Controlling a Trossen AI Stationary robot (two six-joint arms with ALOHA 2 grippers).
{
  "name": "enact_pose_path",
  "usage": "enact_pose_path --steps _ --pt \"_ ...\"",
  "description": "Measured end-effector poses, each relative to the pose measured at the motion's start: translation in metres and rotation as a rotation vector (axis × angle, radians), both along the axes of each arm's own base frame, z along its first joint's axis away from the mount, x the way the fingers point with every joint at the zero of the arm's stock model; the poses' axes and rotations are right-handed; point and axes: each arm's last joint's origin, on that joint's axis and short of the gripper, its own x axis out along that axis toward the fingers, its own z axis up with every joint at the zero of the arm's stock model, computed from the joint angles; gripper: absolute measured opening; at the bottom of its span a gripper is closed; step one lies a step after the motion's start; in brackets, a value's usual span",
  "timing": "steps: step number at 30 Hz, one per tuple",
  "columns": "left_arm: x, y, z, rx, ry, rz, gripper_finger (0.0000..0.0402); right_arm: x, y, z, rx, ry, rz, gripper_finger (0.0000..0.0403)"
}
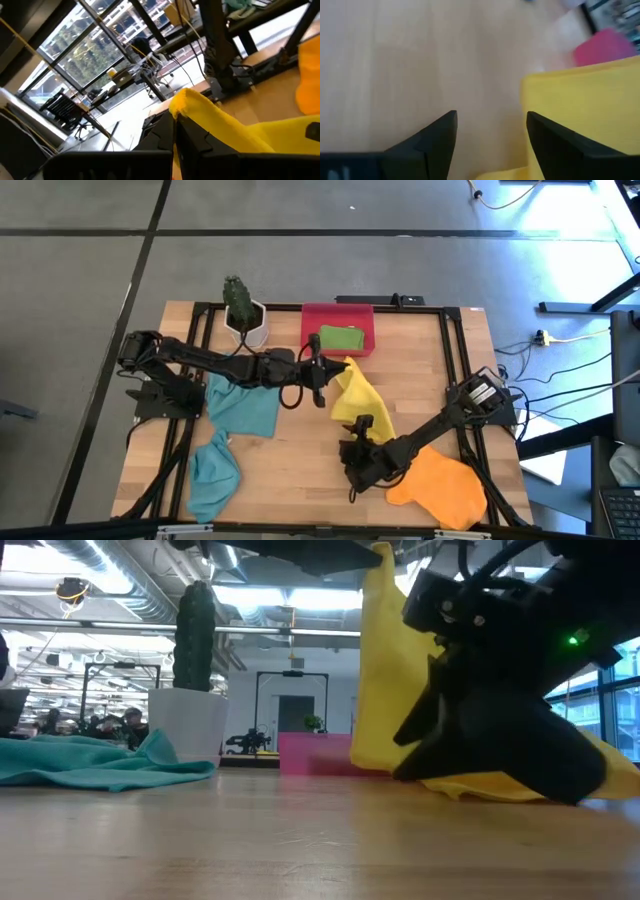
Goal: Fold microfiber towels
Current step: Fold the yellow microfiber towel
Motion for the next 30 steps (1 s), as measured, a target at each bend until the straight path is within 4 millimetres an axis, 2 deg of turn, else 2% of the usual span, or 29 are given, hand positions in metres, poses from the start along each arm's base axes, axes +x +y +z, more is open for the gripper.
enact_pose_path --steps 7,17,25,30 --pt "0.0 0.005 0.002 -0.045 -0.036 0.017 0.0 0.0 -0.003 0.003 -0.145 -0.042 -0.021 0.0241" --pt "-0.01 0.007 0.021 -0.093 -0.106 0.075 0.0 -0.005 -0.007 0.002 -0.265 0.032 -0.005 0.0241" --pt "-0.007 0.007 0.036 -0.12 -0.133 0.077 0.0 -0.005 -0.011 0.006 -0.415 -0.008 -0.042 0.0241" --pt "-0.007 0.007 0.037 -0.123 -0.121 0.078 0.0 -0.006 -0.013 0.007 -0.492 0.007 -0.043 0.0241"
